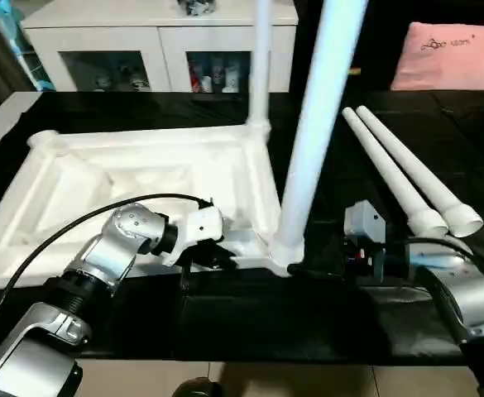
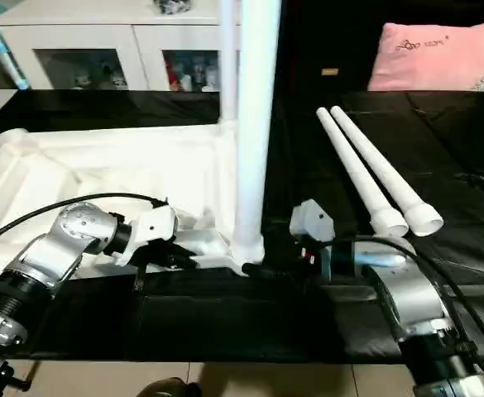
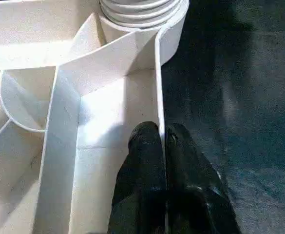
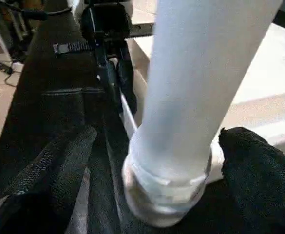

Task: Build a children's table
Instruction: Insert table leg to table base

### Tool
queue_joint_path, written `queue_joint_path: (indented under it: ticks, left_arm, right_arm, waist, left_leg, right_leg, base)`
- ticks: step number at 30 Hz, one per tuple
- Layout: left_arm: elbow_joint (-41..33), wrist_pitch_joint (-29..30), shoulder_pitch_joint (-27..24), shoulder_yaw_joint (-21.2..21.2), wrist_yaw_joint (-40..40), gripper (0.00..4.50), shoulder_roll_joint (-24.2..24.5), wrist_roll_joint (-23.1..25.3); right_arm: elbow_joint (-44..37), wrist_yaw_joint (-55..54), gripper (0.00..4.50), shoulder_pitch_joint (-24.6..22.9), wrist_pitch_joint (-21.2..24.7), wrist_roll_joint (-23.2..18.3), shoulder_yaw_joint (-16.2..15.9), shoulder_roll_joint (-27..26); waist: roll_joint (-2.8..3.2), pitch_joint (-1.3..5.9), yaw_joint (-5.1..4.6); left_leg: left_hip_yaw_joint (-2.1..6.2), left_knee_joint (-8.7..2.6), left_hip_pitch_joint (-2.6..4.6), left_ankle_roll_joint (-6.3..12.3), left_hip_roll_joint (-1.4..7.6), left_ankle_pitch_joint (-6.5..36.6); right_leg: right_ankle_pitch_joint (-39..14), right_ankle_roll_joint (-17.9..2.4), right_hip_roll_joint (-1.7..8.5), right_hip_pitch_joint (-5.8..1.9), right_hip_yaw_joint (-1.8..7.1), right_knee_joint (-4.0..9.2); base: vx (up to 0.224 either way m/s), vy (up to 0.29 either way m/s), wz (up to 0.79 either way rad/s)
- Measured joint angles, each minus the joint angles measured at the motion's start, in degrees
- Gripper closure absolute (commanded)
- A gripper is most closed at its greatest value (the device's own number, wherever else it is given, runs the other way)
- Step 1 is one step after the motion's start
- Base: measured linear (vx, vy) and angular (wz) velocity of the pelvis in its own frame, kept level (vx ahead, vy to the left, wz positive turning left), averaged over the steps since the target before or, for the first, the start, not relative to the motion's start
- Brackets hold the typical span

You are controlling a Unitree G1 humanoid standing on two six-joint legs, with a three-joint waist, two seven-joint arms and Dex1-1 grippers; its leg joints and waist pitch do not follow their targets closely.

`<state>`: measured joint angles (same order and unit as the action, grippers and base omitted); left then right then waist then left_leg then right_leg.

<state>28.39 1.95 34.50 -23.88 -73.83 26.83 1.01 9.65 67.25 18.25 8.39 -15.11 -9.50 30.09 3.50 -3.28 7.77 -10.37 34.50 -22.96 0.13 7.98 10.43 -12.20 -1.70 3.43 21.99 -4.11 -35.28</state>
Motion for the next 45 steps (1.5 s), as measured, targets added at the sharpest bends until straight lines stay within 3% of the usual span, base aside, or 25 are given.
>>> queue_joint_path:
  ticks: [3, 9, 13, 16, 17, 18, 19, 20, 21, 22, 23, 24, 25, 26, 27, 30, 35, 45]
  left_arm:
    - [0.4, -1.5, 0.1, -0.4, -0.7, 4.50, -0.1, 0.3]
    - [13.2, -9.8, 5.0, -1.2, 0.5, 4.50, -5.3, 2.4]
    - [23.0, -15.6, 7.5, -2.0, 4.5, 4.50, -9.4, 4.4]
    - [29.0, -19.1, 9.0, -2.7, 8.2, 4.50, -11.4, 6.2]
    - [29.9, -19.8, 9.0, -2.7, 9.1, 4.50, -11.5, 6.5]
    - [31.5, -20.5, 9.2, -2.8, 10.3, 4.50, -11.7, 6.9]
    - [32.4, -21.0, 9.5, -2.8, 11.2, 4.50, -11.6, 7.3]
    - [33.6, -21.6, 10.3, -2.8, 11.8, 4.50, -11.6, 7.8]
    - [34.9, -22.3, 11.0, -3.5, 13.1, 4.50, -12.4, 8.7]
    - [35.1, -23.1, 11.2, -3.4, 14.0, 4.50, -12.4, 8.9]
    - [35.4, -23.7, 11.2, -3.3, 15.2, 4.50, -12.8, 8.9]
    - [36.3, -24.7, 11.1, -3.2, 15.7, 4.50, -12.7, 8.9]
    - [37.4, -25.0, 11.3, -3.2, 15.9, 4.50, -12.8, 9.0]
    - [38.4, -25.2, 11.6, -3.1, 16.4, 4.50, -12.8, 9.1]
    - [39.4, -25.9, 11.9, -2.9, 16.9, 4.50, -12.4, 9.1]
    - [41.3, -26.2, 12.6, -2.6, 17.9, 4.50, -11.4, 9.7]
    - [42.8, -26.2, 13.0, -2.5, 19.8, 4.50, -10.7, 10.6]
    - [44.4, -27.0, 14.4, -2.5, 22.0, 4.50, -12.2, 12.3]
  right_arm:
    - [1.5, 0.9, 0.05, 0.1, -0.1, 0.0, -0.2, 0.0]
    - [3.0, 2.8, 0.55, 2.0, -0.3, 0.0, -1.1, 0.0]
    - [3.1, 4.3, 0.88, 2.0, -0.4, -0.2, -1.1, 0.0]
    - [3.1, 5.7, 1.22, 2.1, -0.8, -0.2, -1.7, 0.1]
    - [3.1, 5.6, 1.23, 2.3, -1.1, -0.1, -1.6, 0.1]
    - [3.0, 6.0, 1.36, 2.3, -1.1, -0.3, -1.6, 0.4]
    - [3.1, 6.5, 1.48, 2.1, -1.0, -0.3, -1.8, 0.5]
    - [3.4, 6.8, 1.56, 1.7, -0.9, -0.3, -2.3, 0.4]
    - [4.4, 7.1, 1.61, 0.6, -0.7, -0.2, -2.4, 0.5]
    - [4.5, 7.1, 1.68, 0.9, -0.7, -0.2, -2.9, 0.0]
    - [4.8, 6.9, 1.79, 1.6, -0.3, -0.1, -3.1, 0.0]
    - [4.9, 6.3, 1.90, 1.8, -0.1, -0.1, -3.0, -0.6]
    - [5.2, 5.8, 1.98, 1.5, 0.0, -0.1, -2.8, -0.9]
    - [5.7, 5.3, 1.98, 0.9, 0.1, 0.0, -2.8, -1.2]
    - [6.4, 4.6, 2.05, 0.4, 0.3, 0.0, -2.8, -1.9]
    - [6.3, 3.4, 2.25, 0.4, 0.4, -0.1, -2.6, -2.9]
    - [6.3, 1.2, 2.56, 0.4, 0.5, -0.7, -2.0, -5.0]
    - [5.8, -1.7, 2.61, -0.4, 1.3, -3.3, 1.8, -6.3]
  waist:
    - [0.00, 0.01, 0.50]
    - [0.27, 0.40, 1.43]
    - [0.23, 0.38, 1.79]
    - [0.19, 0.24, 1.23]
    - [0.35, 0.18, 0.65]
    - [0.62, 0.24, -0.05]
    - [1.23, 0.35, -0.48]
    - [0.97, 0.37, -0.36]
    - [-0.75, 0.93, 1.12]
    - [-3.03, 1.20, 1.08]
    - [-1.72, 1.52, 1.31]
    - [-0.31, 2.00, 1.63]
    - [0.38, 2.20, 0.96]
    - [0.49, 2.22, 0.17]
    - [0.51, 2.24, -1.44]
    - [0.11, 2.27, -2.98]
    - [0.04, 2.03, -3.35]
    - [0.21, 1.90, -2.89]
  left_leg:
    - [0.00, 0.02, 0.00, 0.00, 0.00, 0.0]
    - [-0.24, 0.08, 0.26, 0.23, 0.01, -0.2]
    - [-0.86, -0.16, 2.13, 0.26, 0.01, -0.1]
    - [-1.12, -0.25, 3.47, 0.48, -0.16, 0.1]
    - [-1.03, -0.26, 3.66, 0.70, -0.17, 0.2]
    - [-0.95, -0.48, 3.90, 0.59, -0.16, 0.7]
    - [-0.98, -0.98, 3.49, 0.57, -0.09, 0.8]
    - [-1.17, -1.27, 3.24, 0.57, -0.16, 0.8]
    - [-4.02, -2.03, 2.72, 0.50, 0.07, 0.7]
    - [-4.80, -1.29, 2.54, -0.40, -0.90, 0.5]
    - [-0.73, 1.73, 1.95, -2.41, -1.22, 1.3]
    - [4.56, 4.84, 2.42, -3.06, -1.45, 2.3]
    - [5.44, 3.98, 2.57, -3.43, -1.22, 3.2]
    - [5.02, 3.09, 2.53, -3.36, -0.98, 2.7]
    - [4.49, 1.74, 3.02, -3.30, -0.68, 2.7]
    - [3.53, -0.06, 2.97, -3.29, -0.48, 2.7]
    - [3.09, -0.75, 2.98, -3.29, -0.26, 2.7]
    - [2.16, -1.04, 3.09, -3.29, 0.05, 2.7]
  right_leg:
    - [0.0, 0.0, 0.00, 0.00, 0.00, -0.03]
    - [0.1, 0.1, 0.18, -0.41, -0.03, -0.05]
    - [-0.6, 1.3, 0.54, -2.00, 0.03, 0.28]
    - [-1.6, 2.1, 1.08, -3.42, -0.22, 0.53]
    - [-1.7, 2.2, 1.22, -3.80, -0.63, 0.86]
    - [-2.1, 2.1, 1.66, -4.36, -1.66, 1.46]
    - [-3.2, 1.8, 1.89, -5.12, -2.36, 0.67]
    - [-6.0, 0.0, 2.04, -5.08, -2.58, -1.46]
    - [-7.5, -1.5, 2.39, -4.47, -1.63, -5.97]
    - [-9.7, 0.9, 2.93, -4.54, 0.46, -5.02]
    - [-8.7, 2.7, 3.18, -4.08, 0.33, -5.16]
    - [-7.8, 2.7, 2.98, -4.41, -0.39, -5.11]
    - [-6.5, 2.9, 2.98, -4.39, -0.91, -4.69]
    - [-6.0, 2.6, 2.77, -4.45, -0.78, -3.76]
    - [-5.0, 1.2, 2.14, -4.08, -0.16, -2.41]
    - [-3.4, 0.5, 1.98, -4.42, 0.14, -0.47]
    - [-3.6, 1.3, 1.98, -4.01, 0.14, 0.40]
    - [-3.5, 1.2, 1.99, -3.72, 0.41, 1.12]
  base:
    - [0.000, 0.000, 0.00]
    - [0.000, 0.000, 0.00]
    - [-0.025, 0.008, 0.06]
    - [-0.024, 0.034, 0.03]
    - [-0.053, 0.068, -0.03]
    - [-0.054, 0.073, -0.05]
    - [-0.054, 0.073, -0.05]
    - [-0.133, 0.057, 0.10]
    - [-0.119, -0.016, 0.14]
    - [0.039, -0.118, 0.07]
    - [0.150, -0.139, -0.06]
    - [0.207, -0.053, -0.32]
    - [0.049, 0.050, -0.25]
    - [-0.003, 0.070, -0.13]
    - [-0.091, 0.030, 0.06]
    - [-0.071, 0.012, -0.02]
    - [-0.027, 0.000, -0.03]
    - [0.000, 0.000, 0.00]
